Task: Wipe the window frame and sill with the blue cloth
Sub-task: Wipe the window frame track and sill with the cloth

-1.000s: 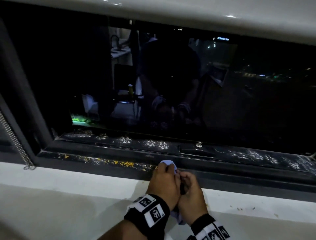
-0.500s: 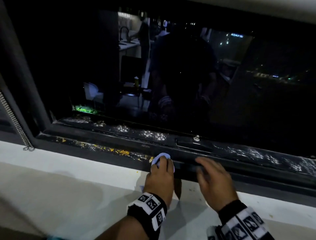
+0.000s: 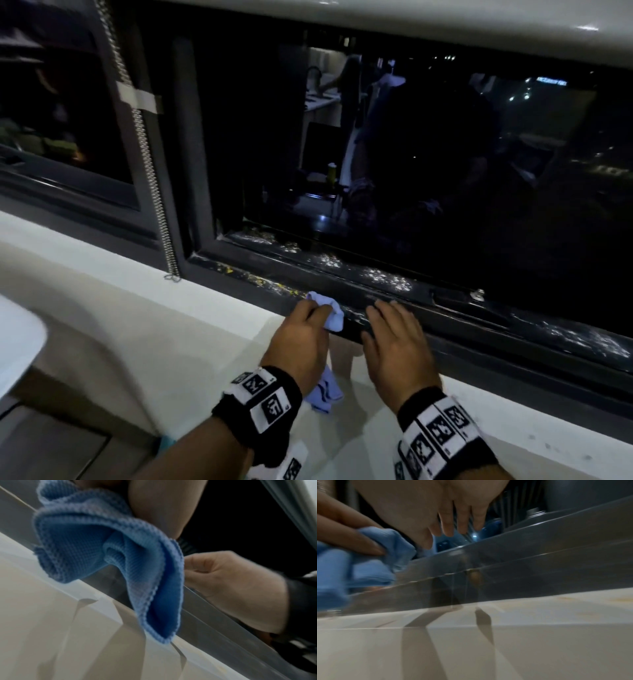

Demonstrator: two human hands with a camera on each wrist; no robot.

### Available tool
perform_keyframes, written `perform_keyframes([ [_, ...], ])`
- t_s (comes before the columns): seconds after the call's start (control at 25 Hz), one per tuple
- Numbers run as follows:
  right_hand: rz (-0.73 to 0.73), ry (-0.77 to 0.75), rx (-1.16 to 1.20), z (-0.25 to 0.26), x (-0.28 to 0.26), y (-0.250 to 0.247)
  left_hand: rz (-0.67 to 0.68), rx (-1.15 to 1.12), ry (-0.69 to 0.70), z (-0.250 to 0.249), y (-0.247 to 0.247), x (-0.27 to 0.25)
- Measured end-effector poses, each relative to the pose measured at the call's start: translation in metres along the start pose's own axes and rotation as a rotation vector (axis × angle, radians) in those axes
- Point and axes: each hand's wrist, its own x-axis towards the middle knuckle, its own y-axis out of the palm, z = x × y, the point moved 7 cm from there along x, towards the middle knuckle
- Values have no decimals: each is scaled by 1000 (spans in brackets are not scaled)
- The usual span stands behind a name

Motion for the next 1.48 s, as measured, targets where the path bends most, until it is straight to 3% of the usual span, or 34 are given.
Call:
perform_keyframes([
  [0.2,33,-188,-9,90,54,10,-88,25,-139,98,-65,1],
  [0.32,126,-178,-72,117,90,21,-163,63,-230,176,-96,19],
  [0.48,284,-96,-73,122,102,46,-96,179,-313,247,-96,40],
  [0.6,318,-55,-81,121,97,54,-109,182,-257,244,-86,48],
  [0.8,342,-34,-103,121,99,58,-194,89,-327,246,-78,55],
  [1.0,395,-24,-81,122,98,54,-10,107,-177,214,-52,26],
  [1.12,405,-40,-74,122,98,51,-189,27,-237,224,-80,29],
  [1.16,405,-41,-71,123,98,51,-254,-11,-323,230,-86,36],
  [1.24,387,-28,-46,124,98,52,-248,-74,-479,230,-81,48],
  [1.28,378,-21,-33,124,99,51,-200,-77,-473,221,-75,52],
  [1.36,373,-23,-23,123,99,52,-159,-51,-326,203,-69,48],
  [1.48,380,-26,-19,122,98,52,-286,-66,-342,225,-91,46],
])
